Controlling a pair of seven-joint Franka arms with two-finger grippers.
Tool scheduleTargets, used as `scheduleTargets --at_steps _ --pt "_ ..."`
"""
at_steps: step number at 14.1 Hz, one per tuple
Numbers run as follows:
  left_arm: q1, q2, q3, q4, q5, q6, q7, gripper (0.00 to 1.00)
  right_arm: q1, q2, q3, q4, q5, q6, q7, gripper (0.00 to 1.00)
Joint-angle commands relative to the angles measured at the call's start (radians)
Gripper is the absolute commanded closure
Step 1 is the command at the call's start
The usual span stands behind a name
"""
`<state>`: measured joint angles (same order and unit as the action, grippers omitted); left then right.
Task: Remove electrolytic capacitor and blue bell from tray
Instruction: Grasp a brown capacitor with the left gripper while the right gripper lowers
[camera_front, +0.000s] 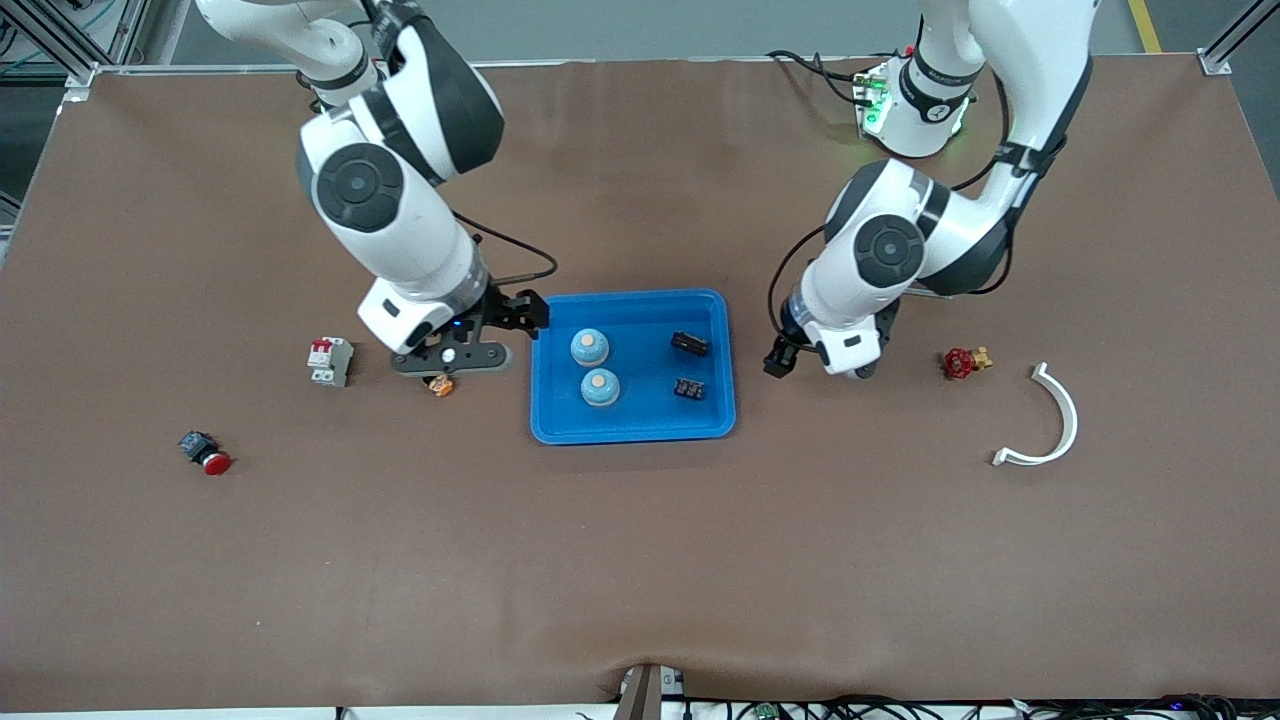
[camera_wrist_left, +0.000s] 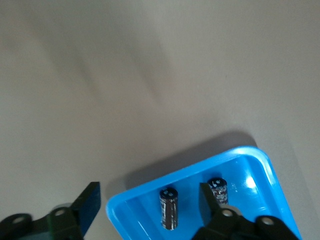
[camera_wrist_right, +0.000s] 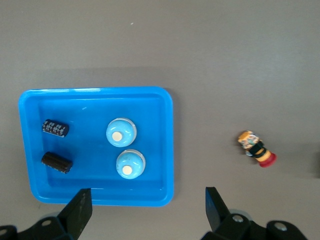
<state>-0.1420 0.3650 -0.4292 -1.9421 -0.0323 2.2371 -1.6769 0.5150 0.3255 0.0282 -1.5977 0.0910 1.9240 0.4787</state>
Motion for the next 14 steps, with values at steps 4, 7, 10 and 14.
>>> scheduleTargets --at_steps 4,7,10,14 --pt "-0.100 0.098 0.001 0.038 -0.001 0.102 -0.150 0.27 0.053 0.067 -0.011 -0.004 -0.007 0.058 0.017 0.00" --pt "-0.122 0.127 0.001 0.041 0.002 0.148 -0.201 0.34 0.065 0.090 -0.011 -0.017 -0.005 0.085 0.017 0.00" --pt "-0.163 0.185 0.007 0.070 0.006 0.191 -0.257 0.40 0.076 0.090 -0.011 -0.100 -0.005 0.189 0.017 0.00" --pt "-0.180 0.258 0.007 0.089 0.095 0.256 -0.372 0.43 0.098 0.089 -0.011 -0.180 -0.004 0.288 0.030 0.00"
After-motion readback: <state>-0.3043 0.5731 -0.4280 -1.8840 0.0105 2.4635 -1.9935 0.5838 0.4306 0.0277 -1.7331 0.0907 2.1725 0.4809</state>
